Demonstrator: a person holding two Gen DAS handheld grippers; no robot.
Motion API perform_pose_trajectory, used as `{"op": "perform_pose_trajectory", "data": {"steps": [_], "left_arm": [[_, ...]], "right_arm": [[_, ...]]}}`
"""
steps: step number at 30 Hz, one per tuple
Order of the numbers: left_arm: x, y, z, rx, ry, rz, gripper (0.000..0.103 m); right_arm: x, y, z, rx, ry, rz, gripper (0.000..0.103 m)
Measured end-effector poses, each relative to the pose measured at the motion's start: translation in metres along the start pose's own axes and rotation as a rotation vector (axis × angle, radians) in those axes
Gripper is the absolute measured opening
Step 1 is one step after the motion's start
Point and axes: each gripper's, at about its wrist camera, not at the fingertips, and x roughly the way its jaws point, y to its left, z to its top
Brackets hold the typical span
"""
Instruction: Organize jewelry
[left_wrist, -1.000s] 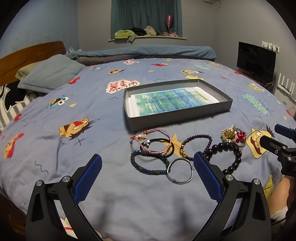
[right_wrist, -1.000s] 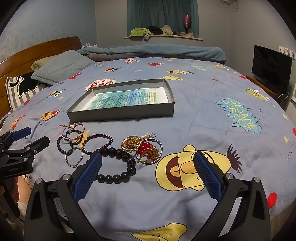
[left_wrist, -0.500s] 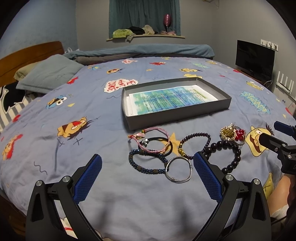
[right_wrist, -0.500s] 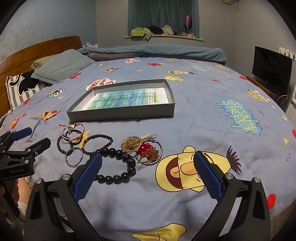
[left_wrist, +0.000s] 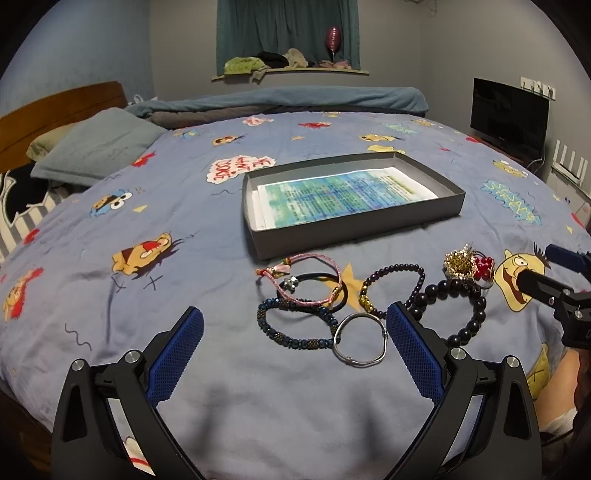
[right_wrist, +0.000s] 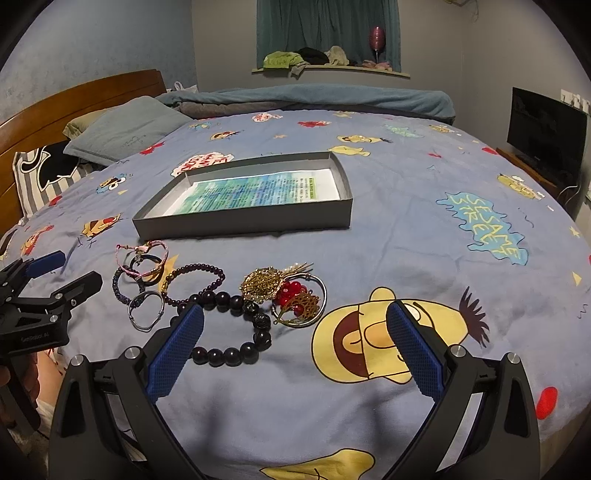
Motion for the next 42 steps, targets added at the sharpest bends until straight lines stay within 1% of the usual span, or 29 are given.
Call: {"op": "perform_pose_trajectory", "data": {"steps": [3,7,14,19,20,21,23,26,28,30,31,32,34,36,37,39,41,42], "left_arm": [[0.001,0.005,0.001,-0.017,-0.013,-0.017,0.098],[0.006,0.012,0.006,-0.023,-0.016,-0.008,0.098],[0.028,0.034,0.015,-0.073,0.038,-0.03,0.098],[0.047,0.046,0.019,-0.09,0.075,-0.053,0.094],[0.049,0.047,0.019,-0.093,0.079,-0.059,0.089],[0.053,0.047,0.02,-0.09,0.088,-0.07,0.078],[0.057,0.044,0.021,-0.072,0.105,-0.081,0.069],[0.063,0.036,0.021,-0.033,0.116,-0.077,0.056],[0.065,0.034,0.021,-0.026,0.115,-0.079,0.053],[0.066,0.034,0.021,-0.017,0.116,-0.083,0.044],[0.066,0.033,0.021,-0.011,0.117,-0.08,0.042],[0.066,0.033,0.021,-0.007,0.115,-0.079,0.04],[0.066,0.033,0.021,-0.003,0.112,-0.081,0.038],[0.067,0.033,0.021,-0.001,0.116,-0.087,0.032],[0.068,0.033,0.02,0.0,0.122,-0.087,0.031],[0.07,0.033,0.018,-0.004,0.132,-0.091,0.026],[0.071,0.034,0.017,-0.006,0.137,-0.091,0.025],[0.071,0.034,0.016,-0.005,0.138,-0.09,0.023]], "right_arm": [[0.003,0.0,0.0,-0.012,0.0,0.011,0.098],[0.006,-0.001,0.002,-0.022,-0.009,0.014,0.098],[0.017,-0.012,0.007,-0.006,0.009,0.01,0.098],[0.025,-0.017,0.011,-0.002,0.014,-0.006,0.098],[0.027,-0.018,0.011,0.0,0.017,-0.006,0.098],[0.028,-0.019,0.012,0.0,0.019,-0.006,0.097],[0.032,-0.02,0.012,-0.002,0.023,-0.007,0.096],[0.039,-0.02,0.011,-0.008,0.041,-0.002,0.087],[0.042,-0.02,0.011,-0.006,0.049,0.003,0.08],[0.044,-0.018,0.009,-0.007,0.061,0.018,0.072],[0.045,-0.017,0.009,-0.011,0.066,0.027,0.069],[0.045,-0.015,0.008,-0.015,0.071,0.037,0.063],[0.045,-0.013,0.007,-0.017,0.079,0.057,0.06],[0.046,-0.01,0.005,-0.021,0.086,0.071,0.054],[0.047,-0.01,0.005,-0.02,0.091,0.074,0.053],[0.049,-0.008,0.004,-0.022,0.099,0.075,0.048],[0.051,-0.008,0.003,-0.025,0.103,0.063,0.047],[0.053,-0.007,0.002,-0.026,0.107,0.057,0.044]]}}
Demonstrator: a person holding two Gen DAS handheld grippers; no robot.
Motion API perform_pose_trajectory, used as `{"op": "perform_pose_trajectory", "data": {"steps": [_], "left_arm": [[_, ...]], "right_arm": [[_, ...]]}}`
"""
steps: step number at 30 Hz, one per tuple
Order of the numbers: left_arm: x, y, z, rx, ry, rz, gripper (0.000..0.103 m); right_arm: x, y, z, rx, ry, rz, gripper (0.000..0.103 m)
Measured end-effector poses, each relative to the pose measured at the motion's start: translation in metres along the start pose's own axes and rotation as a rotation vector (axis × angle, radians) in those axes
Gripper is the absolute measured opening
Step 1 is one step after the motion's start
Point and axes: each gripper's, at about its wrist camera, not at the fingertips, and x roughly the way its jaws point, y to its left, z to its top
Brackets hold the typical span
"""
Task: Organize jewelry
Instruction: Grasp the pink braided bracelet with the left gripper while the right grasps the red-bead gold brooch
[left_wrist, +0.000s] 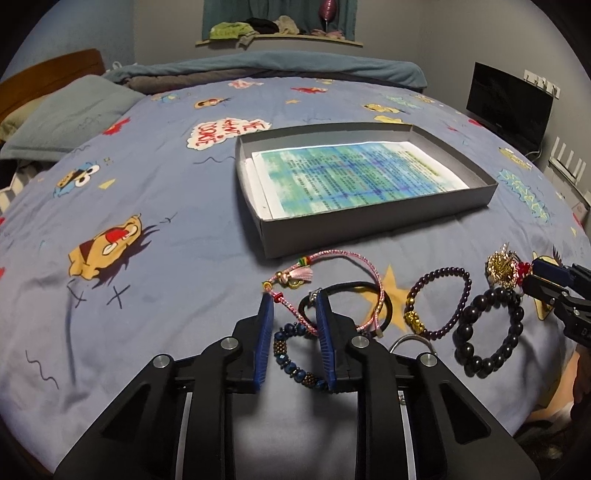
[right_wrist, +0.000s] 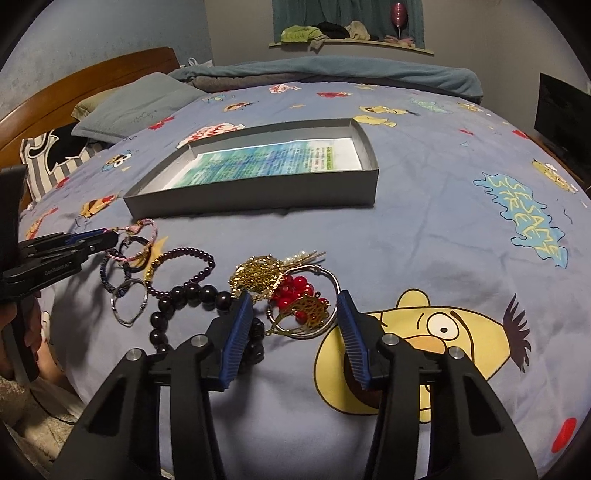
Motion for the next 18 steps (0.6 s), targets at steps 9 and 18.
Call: {"op": "perform_pose_trajectory", "data": {"steps": [9,18], "left_arm": [[-0.002,-0.001,0.0,0.01,-0.002,-0.006,0.016],[-0.006,-0.002,0.001,0.022,-0.015,-0.016,0.004]], "right_arm": [[0.0,-0.003,-0.002,0.028,0.023,0.001,0.018],[-0.007,-0.004,-0.001,0.017,-0.002,-0.001,0.012]]}}
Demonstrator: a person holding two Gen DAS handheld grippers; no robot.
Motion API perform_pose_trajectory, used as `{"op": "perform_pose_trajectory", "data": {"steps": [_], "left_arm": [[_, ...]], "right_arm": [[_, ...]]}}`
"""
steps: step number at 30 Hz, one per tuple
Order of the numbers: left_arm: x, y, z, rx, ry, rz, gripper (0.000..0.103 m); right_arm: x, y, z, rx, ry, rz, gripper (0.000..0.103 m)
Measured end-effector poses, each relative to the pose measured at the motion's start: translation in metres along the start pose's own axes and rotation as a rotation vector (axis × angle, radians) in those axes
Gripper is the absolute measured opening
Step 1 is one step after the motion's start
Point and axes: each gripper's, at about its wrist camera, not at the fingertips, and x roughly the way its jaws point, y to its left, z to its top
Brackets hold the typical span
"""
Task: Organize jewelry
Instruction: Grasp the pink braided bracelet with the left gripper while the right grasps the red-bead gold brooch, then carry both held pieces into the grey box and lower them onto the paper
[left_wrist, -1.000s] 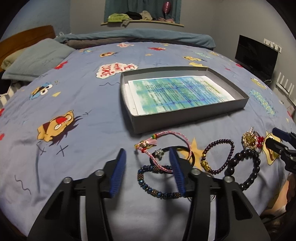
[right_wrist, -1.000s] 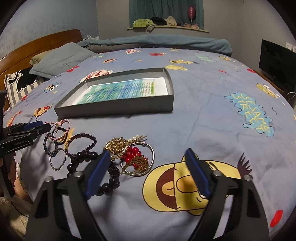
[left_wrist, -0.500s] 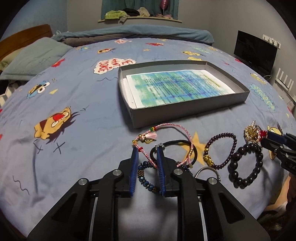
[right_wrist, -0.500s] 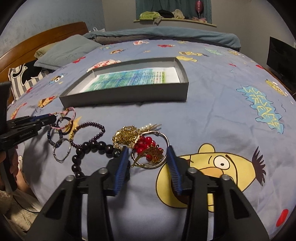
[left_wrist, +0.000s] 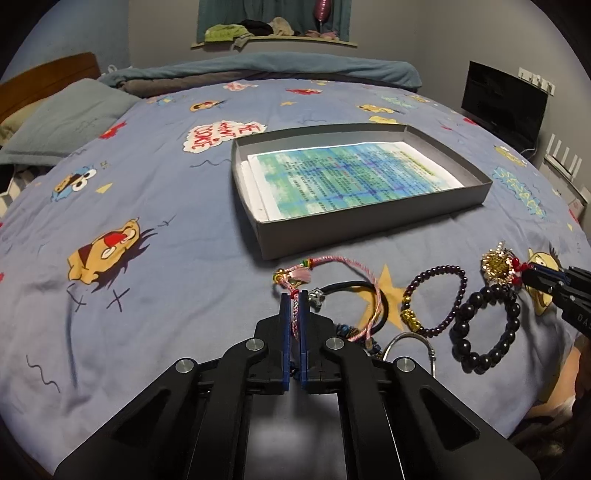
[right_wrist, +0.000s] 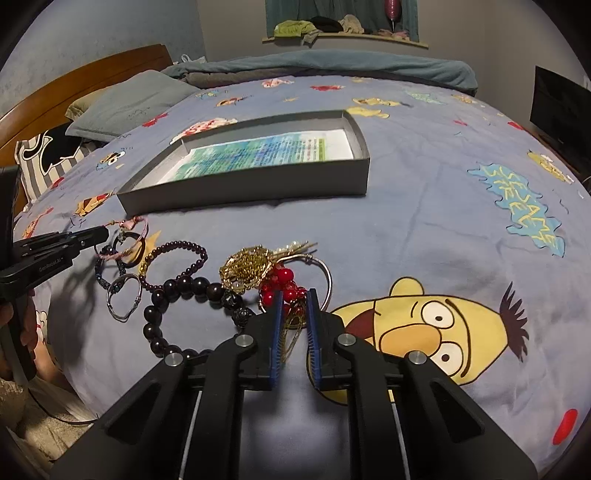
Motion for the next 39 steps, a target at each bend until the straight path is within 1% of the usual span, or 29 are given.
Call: {"op": "perform_pose_trajectory", "data": {"steps": [2,4,7,13,22,28,33,38,39], "left_arm": [[-0.004,0.0,0.002,0.003,-0.018,-0.002,0.004],[-0.008,0.0,0.005,0.002,-0.028,-0.02,0.004],[-0.019,-0.004,0.011,0.021,-0.068,-0.02,0.004],[-0.037,-0.005,0.028,0.026,-0.117,-0.047,0.004],[-0.059,-0.008,0.049,0.043,-0.185,-0.059,0.004],[-0.064,-0.006,0.057,0.044,-0.199,-0.069,0.004],[-0.064,-0.002,0.073,0.045,-0.203,-0.079,0.004],[-0.044,0.005,0.096,0.029,-0.183,-0.087,0.004],[-0.038,0.006,0.101,0.033,-0.182,-0.073,0.004]], "right_arm": [[-0.004,-0.001,0.002,-0.001,-0.015,0.001,0.012],[-0.008,-0.002,0.005,-0.002,-0.03,0.002,0.011],[-0.014,-0.002,0.013,-0.011,-0.055,0.001,0.011],[-0.028,-0.001,0.032,-0.032,-0.103,0.001,0.011],[-0.053,-0.001,0.062,-0.063,-0.181,-0.009,0.011],[-0.062,-0.003,0.08,-0.077,-0.217,-0.018,0.011],[-0.058,0.0,0.098,-0.102,-0.23,-0.028,0.011],[-0.045,-0.001,0.126,-0.103,-0.239,-0.018,0.011],[-0.042,-0.002,0.133,-0.105,-0.243,-0.021,0.011]]}}
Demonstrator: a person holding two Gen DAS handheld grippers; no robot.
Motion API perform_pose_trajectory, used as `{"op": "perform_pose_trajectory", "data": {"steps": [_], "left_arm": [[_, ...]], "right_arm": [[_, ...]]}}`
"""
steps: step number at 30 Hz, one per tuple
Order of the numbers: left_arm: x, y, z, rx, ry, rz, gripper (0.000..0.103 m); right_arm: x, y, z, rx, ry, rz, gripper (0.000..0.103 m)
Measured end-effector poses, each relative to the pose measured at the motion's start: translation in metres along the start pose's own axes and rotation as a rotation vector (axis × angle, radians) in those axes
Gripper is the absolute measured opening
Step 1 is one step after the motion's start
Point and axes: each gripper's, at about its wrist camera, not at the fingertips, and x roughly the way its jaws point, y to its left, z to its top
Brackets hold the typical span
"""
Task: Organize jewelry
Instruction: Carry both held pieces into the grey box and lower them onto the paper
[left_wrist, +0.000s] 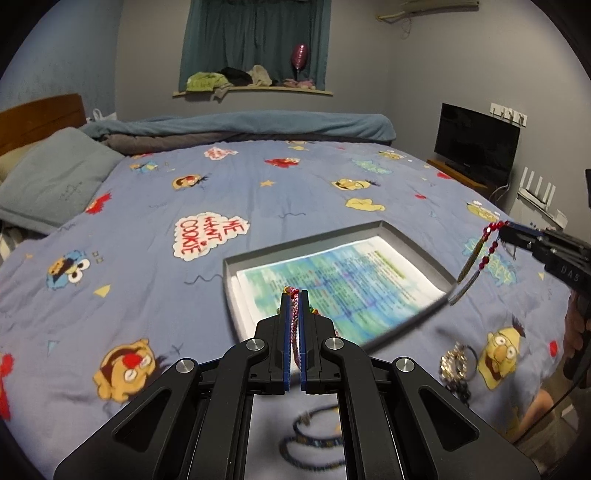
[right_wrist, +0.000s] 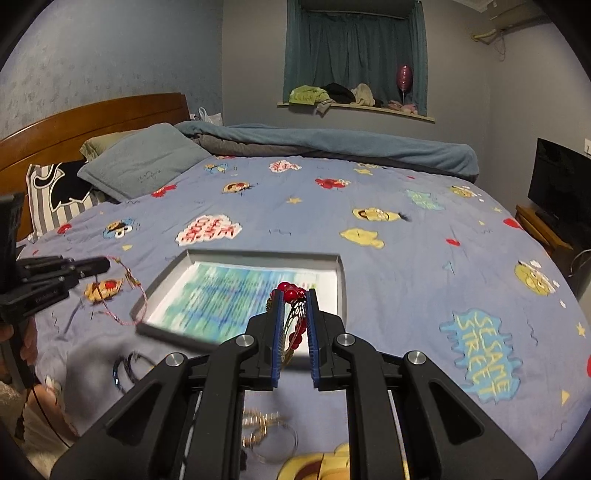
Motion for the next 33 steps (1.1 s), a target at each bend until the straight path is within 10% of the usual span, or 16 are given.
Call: {"op": "perform_pose_trajectory", "data": {"steps": [11,33], "left_arm": [[0.082,0.019,0.046,-0.003,0.033,0.025,0.004],[0.189,0.049,0.014,-0.035,0.272,0.022,0.006]], "right_arm": [[0.087,-0.011,0.049,0.054,0.042,0.056,0.011],[0.219,-0.028,0.011,0.121,0.343,-0.026,0.013]]}}
